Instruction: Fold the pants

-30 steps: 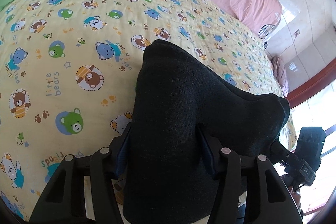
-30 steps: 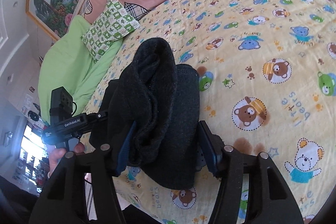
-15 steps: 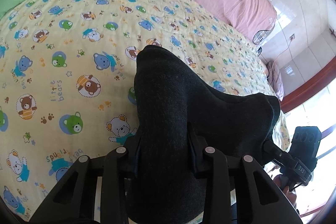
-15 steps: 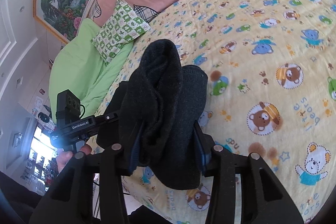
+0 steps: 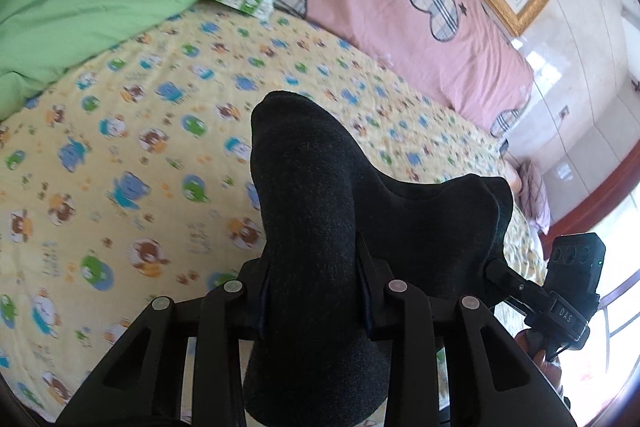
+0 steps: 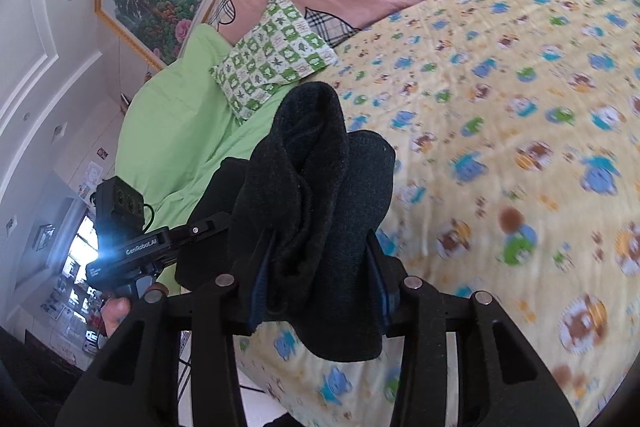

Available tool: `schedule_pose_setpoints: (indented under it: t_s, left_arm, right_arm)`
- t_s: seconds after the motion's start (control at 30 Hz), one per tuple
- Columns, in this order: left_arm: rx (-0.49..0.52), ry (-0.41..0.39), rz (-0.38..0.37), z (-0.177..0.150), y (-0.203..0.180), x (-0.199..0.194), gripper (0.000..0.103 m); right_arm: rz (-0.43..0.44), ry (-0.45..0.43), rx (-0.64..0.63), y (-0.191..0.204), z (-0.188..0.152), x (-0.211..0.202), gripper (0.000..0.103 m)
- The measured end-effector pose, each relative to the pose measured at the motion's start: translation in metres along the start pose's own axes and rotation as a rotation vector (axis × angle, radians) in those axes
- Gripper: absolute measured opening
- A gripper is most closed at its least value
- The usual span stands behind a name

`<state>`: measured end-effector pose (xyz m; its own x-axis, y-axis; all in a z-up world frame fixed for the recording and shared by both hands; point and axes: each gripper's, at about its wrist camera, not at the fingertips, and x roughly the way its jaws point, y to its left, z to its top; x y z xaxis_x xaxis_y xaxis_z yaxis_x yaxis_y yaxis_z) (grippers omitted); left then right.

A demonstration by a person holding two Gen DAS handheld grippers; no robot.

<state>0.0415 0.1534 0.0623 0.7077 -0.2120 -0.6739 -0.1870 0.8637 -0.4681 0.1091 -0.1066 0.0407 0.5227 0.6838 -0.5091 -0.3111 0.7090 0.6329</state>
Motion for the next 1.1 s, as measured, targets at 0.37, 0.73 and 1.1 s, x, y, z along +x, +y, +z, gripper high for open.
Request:
schedule_pose_setpoints:
  t_s: [0.37,0.73,1.1]
  left_arm:
    - [-0.086,-0.085,0.106,0.038,0.056,-0.012,0.033]
    - [-0.127,-0.121,0.172,0.062,0.09,-0.005,0.033]
    - [-0.174,-0.122,0.214,0.075,0.128,0.018,0.033]
  right_arm:
    - [0.048,0.054,-0.092,0.036,0.047,0.087,0.043]
    - [0.059,0.102,-0.134,0.045,0.075,0.151,0.043]
    - [0.05,0.176,-0.152,0.038,0.088,0.209,0.044]
